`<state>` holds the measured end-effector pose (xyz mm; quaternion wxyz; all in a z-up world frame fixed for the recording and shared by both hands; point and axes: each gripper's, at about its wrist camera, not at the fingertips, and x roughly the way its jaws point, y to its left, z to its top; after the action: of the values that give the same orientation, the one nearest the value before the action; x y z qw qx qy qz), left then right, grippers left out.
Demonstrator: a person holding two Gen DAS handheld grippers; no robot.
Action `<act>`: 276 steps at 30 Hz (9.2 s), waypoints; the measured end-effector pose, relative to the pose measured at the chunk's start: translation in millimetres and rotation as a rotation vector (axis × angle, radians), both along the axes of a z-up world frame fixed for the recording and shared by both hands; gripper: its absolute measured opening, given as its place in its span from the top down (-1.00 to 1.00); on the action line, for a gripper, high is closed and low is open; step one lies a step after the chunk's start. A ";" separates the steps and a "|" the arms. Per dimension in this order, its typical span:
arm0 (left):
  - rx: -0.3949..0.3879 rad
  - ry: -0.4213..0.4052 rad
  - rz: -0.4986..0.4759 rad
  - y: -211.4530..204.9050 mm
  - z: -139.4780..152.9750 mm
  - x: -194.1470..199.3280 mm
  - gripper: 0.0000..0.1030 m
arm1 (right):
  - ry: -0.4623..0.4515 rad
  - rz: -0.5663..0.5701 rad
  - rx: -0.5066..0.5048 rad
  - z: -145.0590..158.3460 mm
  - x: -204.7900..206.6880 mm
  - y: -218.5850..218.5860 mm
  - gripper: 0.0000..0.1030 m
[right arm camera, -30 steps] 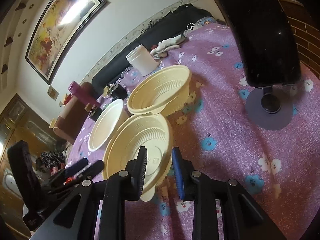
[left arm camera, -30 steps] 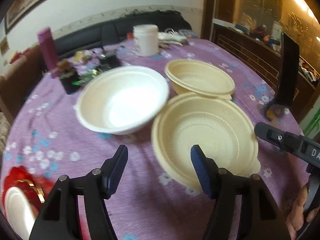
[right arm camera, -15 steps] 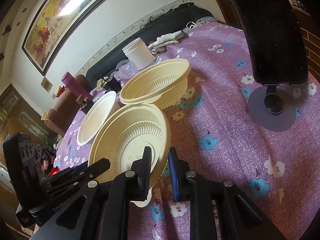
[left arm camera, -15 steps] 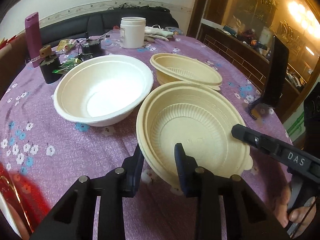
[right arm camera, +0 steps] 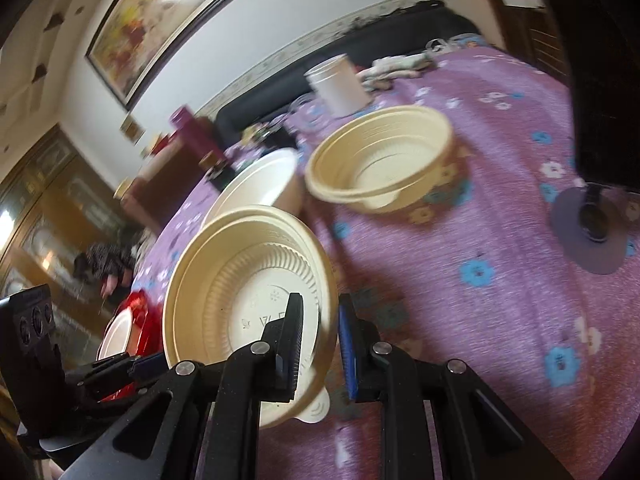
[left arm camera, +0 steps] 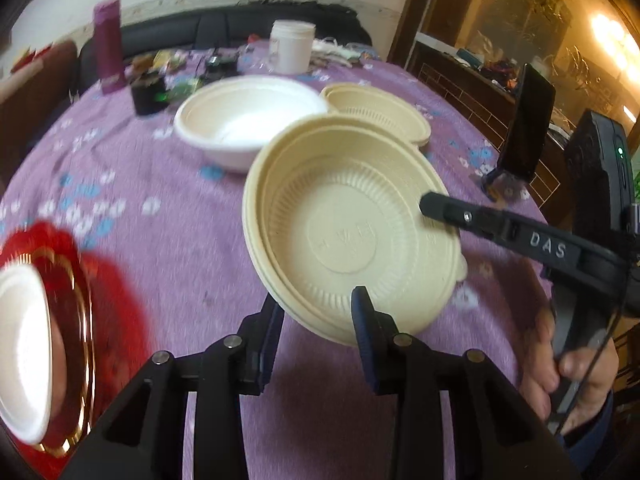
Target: Organize plates and bowls
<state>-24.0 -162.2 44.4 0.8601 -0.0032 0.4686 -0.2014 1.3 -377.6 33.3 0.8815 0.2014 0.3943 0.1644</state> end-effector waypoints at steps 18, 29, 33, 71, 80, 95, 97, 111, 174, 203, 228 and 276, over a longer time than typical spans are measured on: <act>0.076 -0.050 0.144 21.2 -8.8 42.2 0.20 | 0.025 0.083 -0.033 -8.0 0.9 22.9 0.47; 0.110 -0.140 0.146 13.6 8.8 22.7 0.48 | -0.030 0.078 -0.027 1.1 -6.7 21.7 0.62; 0.131 -0.170 0.152 12.0 13.3 13.6 0.47 | -0.073 0.086 0.008 8.6 -11.3 20.0 0.62; 0.128 -0.299 0.175 32.6 40.1 -27.7 0.30 | -0.181 0.112 -0.023 30.8 -32.9 48.8 0.62; 0.113 -0.348 0.203 56.2 53.8 -36.9 0.30 | -0.195 0.108 -0.018 47.7 -46.9 65.7 0.62; 0.085 -0.380 0.277 103.9 66.7 -51.3 0.30 | -0.173 0.172 0.007 55.4 -48.6 109.9 0.61; 0.082 -0.383 0.289 111.5 67.4 -52.3 0.27 | -0.166 0.182 0.013 56.8 -47.2 116.0 0.61; 0.064 -0.365 0.378 162.7 60.5 -57.1 0.25 | -0.132 0.267 0.000 52.4 -35.5 168.8 0.61; 0.090 -0.331 0.554 229.2 52.0 -66.3 0.03 | -0.156 0.364 -0.147 48.3 -31.0 238.4 0.47; 0.050 0.026 0.461 56.5 33.3 190.8 -0.24 | -0.011 -0.071 0.137 4.5 81.5 29.3 0.47; -0.039 0.081 0.348 40.8 4.2 134.8 0.84 | 0.073 -0.109 0.125 -12.4 90.5 23.0 0.48; 0.208 -0.290 0.335 11.1 -8.2 123.1 0.56 | 0.013 -0.115 0.111 -11.6 93.8 36.5 0.26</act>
<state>99.1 -151.1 36.2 0.9354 0.0367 0.3516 -0.0049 95.0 -341.1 21.7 0.8742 0.2735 0.3782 0.1337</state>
